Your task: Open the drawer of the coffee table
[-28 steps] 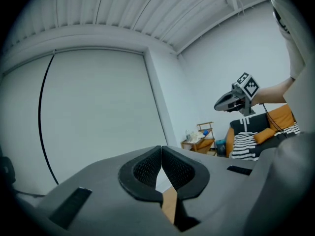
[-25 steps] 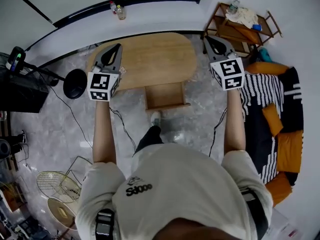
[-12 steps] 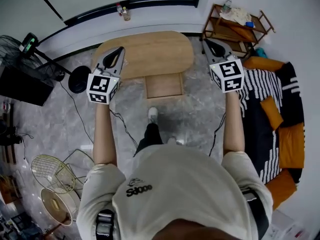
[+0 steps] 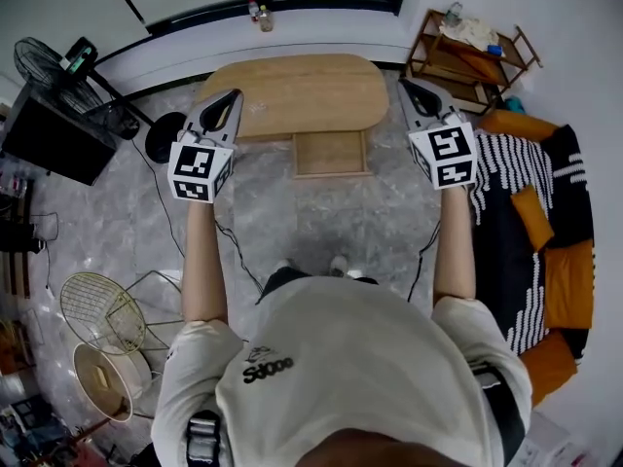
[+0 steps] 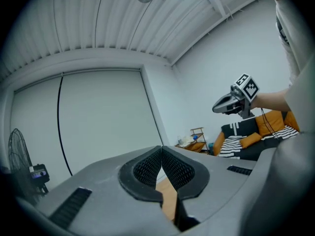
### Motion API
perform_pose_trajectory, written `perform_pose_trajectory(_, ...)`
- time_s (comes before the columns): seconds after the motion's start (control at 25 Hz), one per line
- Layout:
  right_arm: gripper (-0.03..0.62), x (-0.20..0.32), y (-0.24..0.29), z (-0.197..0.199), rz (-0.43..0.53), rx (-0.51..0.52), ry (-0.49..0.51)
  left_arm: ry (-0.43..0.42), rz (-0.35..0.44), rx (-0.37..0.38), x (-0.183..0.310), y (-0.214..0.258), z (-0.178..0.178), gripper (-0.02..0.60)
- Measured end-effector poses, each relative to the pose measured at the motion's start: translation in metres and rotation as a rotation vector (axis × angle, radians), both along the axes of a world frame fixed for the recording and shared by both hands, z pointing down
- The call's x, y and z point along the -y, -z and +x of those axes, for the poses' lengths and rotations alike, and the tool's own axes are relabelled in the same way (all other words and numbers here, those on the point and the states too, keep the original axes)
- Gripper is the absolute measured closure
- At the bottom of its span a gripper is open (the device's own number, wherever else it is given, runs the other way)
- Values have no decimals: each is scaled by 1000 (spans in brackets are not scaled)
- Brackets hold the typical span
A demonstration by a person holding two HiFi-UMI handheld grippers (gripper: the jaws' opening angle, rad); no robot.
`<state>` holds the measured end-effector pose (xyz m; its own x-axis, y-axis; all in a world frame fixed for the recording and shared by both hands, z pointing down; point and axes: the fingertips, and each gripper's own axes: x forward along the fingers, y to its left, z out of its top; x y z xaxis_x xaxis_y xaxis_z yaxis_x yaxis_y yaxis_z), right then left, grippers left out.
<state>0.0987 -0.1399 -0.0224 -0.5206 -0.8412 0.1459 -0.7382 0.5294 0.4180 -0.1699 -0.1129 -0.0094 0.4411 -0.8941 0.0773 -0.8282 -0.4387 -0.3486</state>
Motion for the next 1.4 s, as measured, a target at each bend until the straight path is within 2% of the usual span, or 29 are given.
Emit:
perform_pose_trajectory(0.4,588,-40,15,-80,27,-16,-8,53,-2,16,-37,6,-89,563)
perform_pose_trajectory(0.64,588,-59,18,-122,41,-15,6,58,4,-6,-56,6,-123,563)
perform_pose_trajectory(0.76,588,-63,23,-141,50,-32,23,61,12,8,-60,8,-137,563)
perform_pose_trajectory(1.0,588,-65,29,-156,68,-55,37,54,30,31,-65,15,-144,563)
perform_pose_trajectory(1.4,588,-61,19,-145,59,-55,5,19,16,48,-63,9,-131,563)
